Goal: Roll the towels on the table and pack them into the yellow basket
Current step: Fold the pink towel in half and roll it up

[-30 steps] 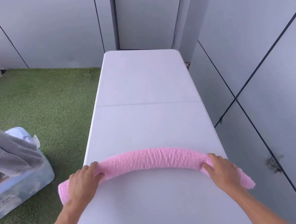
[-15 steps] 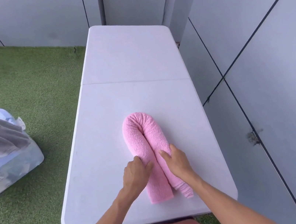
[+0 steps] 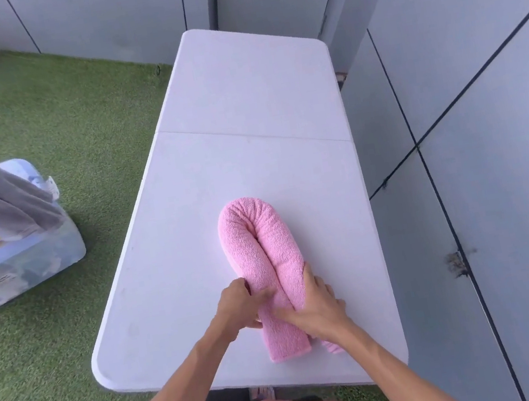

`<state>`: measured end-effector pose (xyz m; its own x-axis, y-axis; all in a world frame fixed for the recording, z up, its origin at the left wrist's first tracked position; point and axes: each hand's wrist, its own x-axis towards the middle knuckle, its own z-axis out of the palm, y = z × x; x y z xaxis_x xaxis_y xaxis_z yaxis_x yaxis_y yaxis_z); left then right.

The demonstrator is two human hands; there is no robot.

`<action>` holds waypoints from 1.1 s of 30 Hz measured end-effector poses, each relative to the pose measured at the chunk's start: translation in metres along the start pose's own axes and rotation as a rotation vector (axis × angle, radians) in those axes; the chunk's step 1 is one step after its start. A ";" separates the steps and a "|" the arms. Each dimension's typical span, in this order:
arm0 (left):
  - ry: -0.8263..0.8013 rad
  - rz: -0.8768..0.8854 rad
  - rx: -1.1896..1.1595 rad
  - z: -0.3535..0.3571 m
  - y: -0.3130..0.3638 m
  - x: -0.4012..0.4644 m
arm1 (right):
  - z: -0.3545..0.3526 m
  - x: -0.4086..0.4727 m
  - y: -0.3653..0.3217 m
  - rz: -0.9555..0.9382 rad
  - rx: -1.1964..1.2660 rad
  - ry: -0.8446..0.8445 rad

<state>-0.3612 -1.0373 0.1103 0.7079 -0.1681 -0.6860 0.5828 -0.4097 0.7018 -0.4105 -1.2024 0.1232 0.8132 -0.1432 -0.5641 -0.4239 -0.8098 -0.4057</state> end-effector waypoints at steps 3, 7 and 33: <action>-0.128 -0.032 0.095 0.005 0.007 0.000 | -0.017 0.002 0.006 -0.007 -0.156 -0.079; -0.149 -0.070 0.184 0.009 0.010 0.006 | -0.011 0.006 0.004 -0.004 -0.313 -0.076; 0.659 -0.025 0.502 -0.429 -0.166 -0.046 | 0.218 0.046 -0.404 -0.361 -0.320 0.180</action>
<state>-0.3196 -0.5768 0.1076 0.8768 0.3425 -0.3374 0.4647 -0.7840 0.4117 -0.2892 -0.7576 0.1042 0.9529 0.1050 -0.2847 0.0171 -0.9553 -0.2951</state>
